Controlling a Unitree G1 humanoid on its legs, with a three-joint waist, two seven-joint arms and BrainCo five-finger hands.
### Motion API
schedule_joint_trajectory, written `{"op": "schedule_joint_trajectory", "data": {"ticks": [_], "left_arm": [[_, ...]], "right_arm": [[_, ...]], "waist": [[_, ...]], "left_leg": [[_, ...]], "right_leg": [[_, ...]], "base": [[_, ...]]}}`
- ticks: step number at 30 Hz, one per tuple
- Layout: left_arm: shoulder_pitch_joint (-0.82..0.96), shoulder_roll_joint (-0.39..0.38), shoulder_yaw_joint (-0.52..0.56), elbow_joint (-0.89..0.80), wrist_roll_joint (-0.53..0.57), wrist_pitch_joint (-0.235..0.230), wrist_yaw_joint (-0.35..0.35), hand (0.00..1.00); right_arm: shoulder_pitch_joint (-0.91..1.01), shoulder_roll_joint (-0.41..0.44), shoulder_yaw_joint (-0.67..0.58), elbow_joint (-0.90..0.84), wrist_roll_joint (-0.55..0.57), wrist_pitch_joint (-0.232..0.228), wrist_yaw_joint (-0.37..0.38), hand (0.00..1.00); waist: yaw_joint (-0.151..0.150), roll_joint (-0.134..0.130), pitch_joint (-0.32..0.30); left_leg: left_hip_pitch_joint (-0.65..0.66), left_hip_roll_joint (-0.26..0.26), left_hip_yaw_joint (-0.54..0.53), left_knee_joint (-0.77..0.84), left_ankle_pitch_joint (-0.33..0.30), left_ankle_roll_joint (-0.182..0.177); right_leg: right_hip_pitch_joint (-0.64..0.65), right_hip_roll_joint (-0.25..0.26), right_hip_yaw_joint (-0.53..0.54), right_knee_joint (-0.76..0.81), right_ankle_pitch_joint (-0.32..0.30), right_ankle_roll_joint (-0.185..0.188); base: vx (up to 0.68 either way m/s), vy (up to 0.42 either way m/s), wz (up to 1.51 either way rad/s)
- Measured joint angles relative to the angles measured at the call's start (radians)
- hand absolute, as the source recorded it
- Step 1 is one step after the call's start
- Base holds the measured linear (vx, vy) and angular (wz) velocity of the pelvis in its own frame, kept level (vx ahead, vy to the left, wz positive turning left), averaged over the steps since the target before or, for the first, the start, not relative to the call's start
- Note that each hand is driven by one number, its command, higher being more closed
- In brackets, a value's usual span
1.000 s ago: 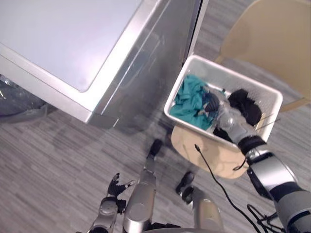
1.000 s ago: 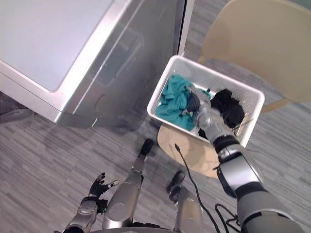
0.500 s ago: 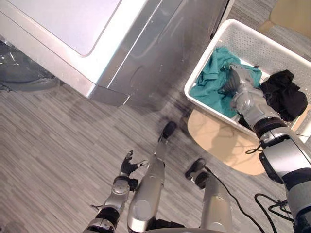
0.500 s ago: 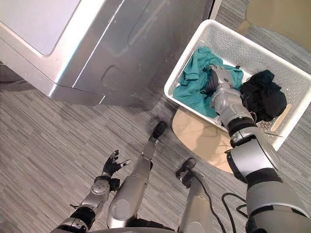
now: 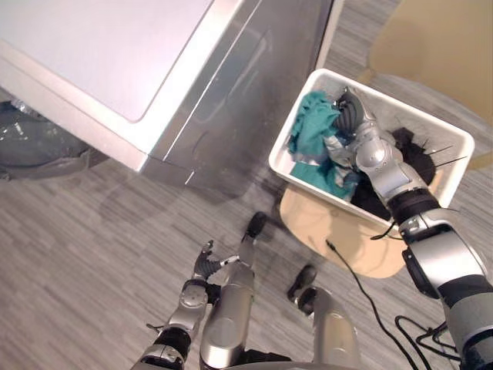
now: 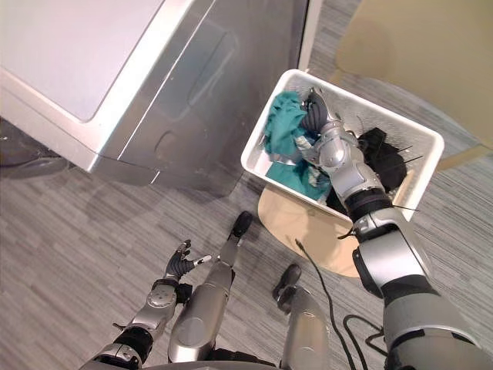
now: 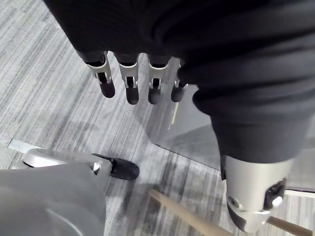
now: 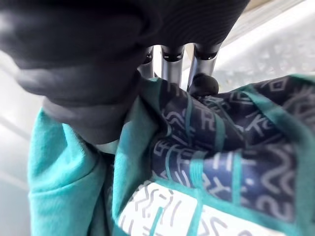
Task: Pick up the laundry basket with both hands and put the clothes into the washing machine.
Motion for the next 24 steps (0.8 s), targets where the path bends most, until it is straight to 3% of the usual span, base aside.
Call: {"op": "schedule_joint_trajectory", "data": {"ticks": [3,7,8,9,14,17,20,22,24], "left_arm": [[0.033,-0.002,0.007,0.009,0.009,0.015,-0.002,0.0],[0.114,-0.008,0.038,0.01,0.027,0.027,-0.005,0.0],[0.157,-0.007,0.041,0.013,0.028,0.032,-0.016,0.0],[0.174,-0.007,0.045,0.014,0.027,0.037,-0.022,0.0],[0.203,-0.008,0.08,0.04,0.022,0.039,-0.022,0.0],[0.208,-0.008,0.097,0.038,0.014,0.039,-0.021,0.0],[0.21,-0.007,0.095,-0.013,-0.006,0.037,-0.02,0.0],[0.213,0.002,0.096,-0.107,-0.011,0.033,-0.01,0.0],[0.231,0.013,0.098,-0.211,-0.016,0.027,0.005,0.0]], "right_arm": [[0.176,0.097,-0.071,-0.123,0.153,-0.013,0.038,1.0],[0.355,0.209,-0.075,-0.224,0.284,-0.034,0.086,1.0],[0.437,0.261,-0.077,-0.281,0.336,-0.047,0.102,1.0],[0.473,0.286,-0.084,-0.307,0.373,-0.049,0.114,1.0],[0.579,0.379,-0.089,-0.458,0.567,-0.085,0.128,1.0],[0.606,0.41,-0.076,-0.523,0.621,-0.117,0.14,1.0],[0.663,0.412,-0.092,-0.591,0.624,-0.128,0.142,1.0],[0.7,0.415,-0.102,-0.643,0.612,-0.15,0.132,1.0],[0.704,0.423,-0.102,-0.666,0.595,-0.163,0.125,1.0]], "waist": [[-0.015,-0.027,-0.042],[-0.039,-0.028,-0.146],[-0.049,-0.026,-0.2],[-0.054,-0.031,-0.218],[-0.064,-0.036,-0.255],[-0.066,-0.038,-0.255],[-0.083,-0.04,-0.255],[-0.105,-0.041,-0.254],[-0.114,-0.057,-0.257]], "left_leg": [[0.064,-0.006,0.041,0.0,-0.013,0.017],[0.121,-0.01,0.079,-0.001,-0.018,0.021],[0.15,0.001,0.108,-0.003,-0.053,0.048],[0.163,0.002,0.118,-0.008,-0.059,0.045],[0.198,0.029,0.226,-0.009,-0.087,0.06],[0.206,0.036,0.286,-0.008,-0.091,0.065],[0.205,0.017,0.27,-0.003,-0.091,0.066],[0.191,0.004,0.21,-0.002,-0.067,0.091],[0.175,-0.013,0.169,0.001,-0.047,0.096]], "right_leg": [[0.063,-0.005,0.028,-0.031,0.019,0.019],[0.137,-0.002,0.055,-0.106,0.048,0.035],[0.159,0.011,0.082,-0.134,0.06,0.039],[0.171,0.013,0.092,-0.15,0.064,0.044],[0.192,0.04,0.2,-0.243,0.129,0.049],[0.183,0.043,0.266,-0.266,0.182,0.055],[0.141,0.015,0.266,-0.149,0.139,0.064],[0.096,0.002,0.302,0.124,0.036,0.058],[0.113,-0.013,0.335,0.267,-0.005,0.073]], "base": [[0.0,0.029,-0.18],[-0.04,0.035,-0.27],[-0.07,0.037,-0.42],[-0.08,0.035,-0.43],[-0.09,0.043,-0.63],[-0.07,0.042,-0.69],[-0.04,-0.014,0.24],[0.01,-0.136,1.25],[0.03,-0.181,1.46]]}}
